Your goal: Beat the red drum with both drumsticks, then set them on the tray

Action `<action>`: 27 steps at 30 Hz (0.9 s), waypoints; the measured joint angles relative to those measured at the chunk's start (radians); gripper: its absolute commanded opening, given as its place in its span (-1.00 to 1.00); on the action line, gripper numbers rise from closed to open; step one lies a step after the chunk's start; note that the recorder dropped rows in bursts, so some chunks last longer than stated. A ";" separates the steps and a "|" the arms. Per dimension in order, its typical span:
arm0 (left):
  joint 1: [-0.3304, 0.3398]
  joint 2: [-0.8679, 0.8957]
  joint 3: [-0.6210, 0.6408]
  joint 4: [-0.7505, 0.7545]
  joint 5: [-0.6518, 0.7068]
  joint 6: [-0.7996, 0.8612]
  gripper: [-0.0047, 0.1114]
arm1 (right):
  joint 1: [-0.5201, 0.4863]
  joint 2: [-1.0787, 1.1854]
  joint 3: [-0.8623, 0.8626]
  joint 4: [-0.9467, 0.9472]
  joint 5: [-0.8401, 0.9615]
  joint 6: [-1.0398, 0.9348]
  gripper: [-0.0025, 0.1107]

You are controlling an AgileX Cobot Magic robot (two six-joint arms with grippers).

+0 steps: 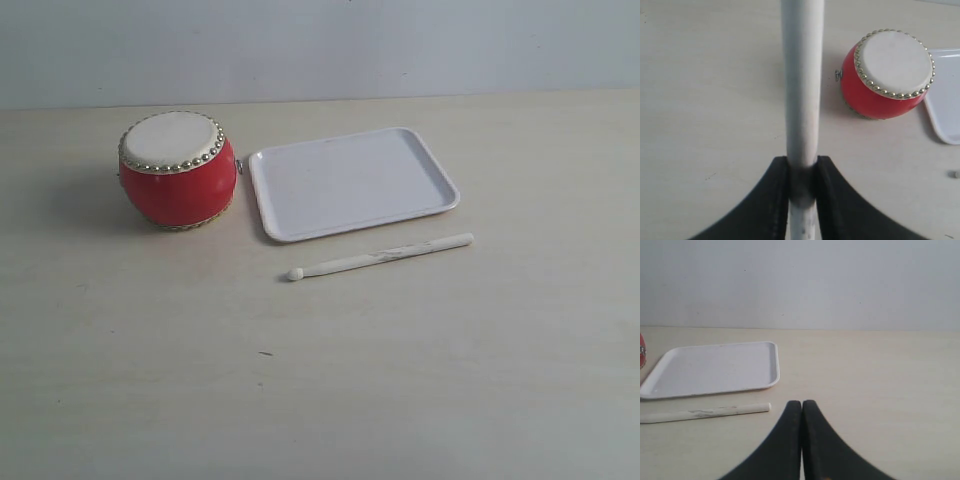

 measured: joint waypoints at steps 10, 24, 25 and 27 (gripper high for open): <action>0.000 0.000 0.000 0.000 0.000 0.000 -0.92 | 0.000 0.000 0.000 0.664 -0.007 -0.451 -0.96; 0.000 0.000 0.000 0.000 0.000 0.000 -0.92 | 0.000 -0.001 -0.112 1.717 -0.042 -1.350 -0.96; 0.000 0.000 0.000 0.000 0.000 0.000 -0.92 | 0.000 0.004 -0.145 1.723 -0.042 -1.363 -0.96; 0.000 0.000 0.000 0.000 0.000 0.000 -0.92 | 0.000 0.043 -0.210 1.727 -0.038 -1.381 -0.96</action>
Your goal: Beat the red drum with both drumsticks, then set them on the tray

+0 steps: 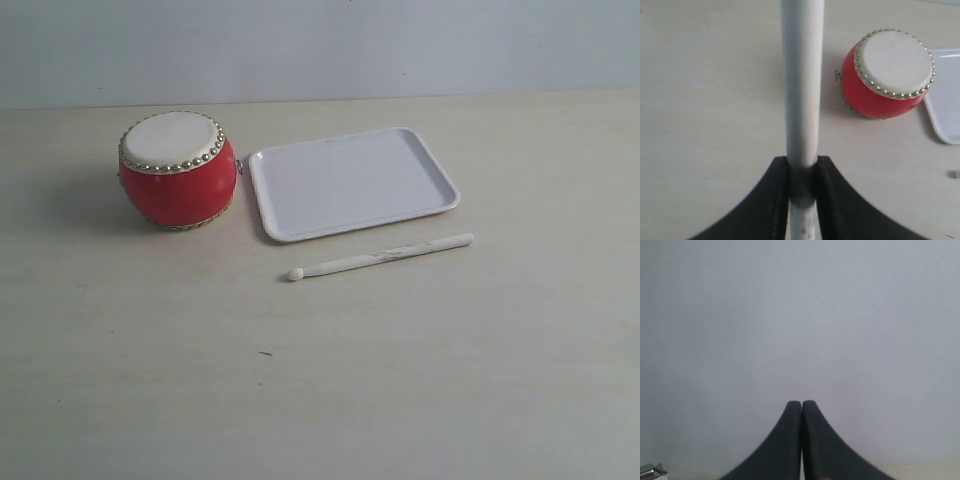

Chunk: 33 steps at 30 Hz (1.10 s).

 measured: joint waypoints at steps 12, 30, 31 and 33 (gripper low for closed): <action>0.000 0.000 0.000 0.000 0.000 0.000 -0.92 | 0.000 0.633 -0.465 -0.382 0.236 0.186 -0.96; 0.000 0.000 0.000 0.000 0.002 0.000 -0.92 | 0.000 1.032 -0.760 -1.277 0.589 0.798 -0.96; 0.000 0.000 0.000 0.000 0.002 0.000 -0.92 | 0.000 1.052 -0.767 -1.342 0.612 0.851 -0.96; 0.000 0.000 0.000 0.000 0.002 0.000 -0.92 | 0.017 1.097 -0.789 -1.446 0.652 0.935 -0.96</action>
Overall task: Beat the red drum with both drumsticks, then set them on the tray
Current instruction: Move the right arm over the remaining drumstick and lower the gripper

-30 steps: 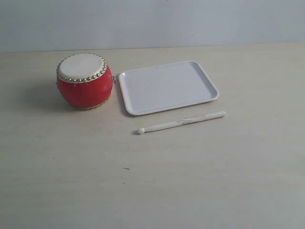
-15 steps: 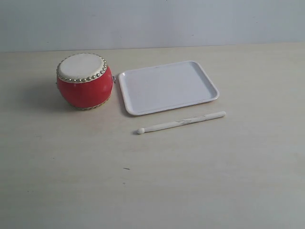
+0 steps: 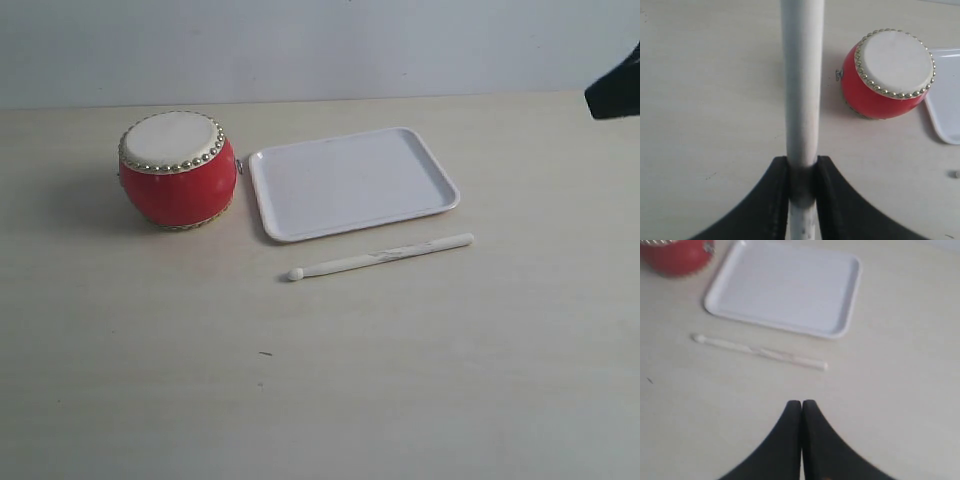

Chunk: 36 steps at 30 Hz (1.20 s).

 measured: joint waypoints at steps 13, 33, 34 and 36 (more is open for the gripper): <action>0.000 0.000 0.000 0.000 0.000 0.000 -0.92 | 0.336 0.314 -0.210 -0.448 0.220 -0.180 -0.96; 0.000 0.000 0.000 0.000 0.000 0.000 -0.92 | 0.345 0.676 -0.210 -0.480 -0.059 -0.469 -0.13; 0.000 0.000 0.000 0.000 0.000 0.000 -0.92 | 0.345 0.693 -0.210 -0.480 -0.093 -0.471 -0.09; 0.000 0.000 0.000 0.000 0.000 0.000 -0.92 | 0.345 0.721 -0.210 -0.480 -0.157 -0.472 -0.08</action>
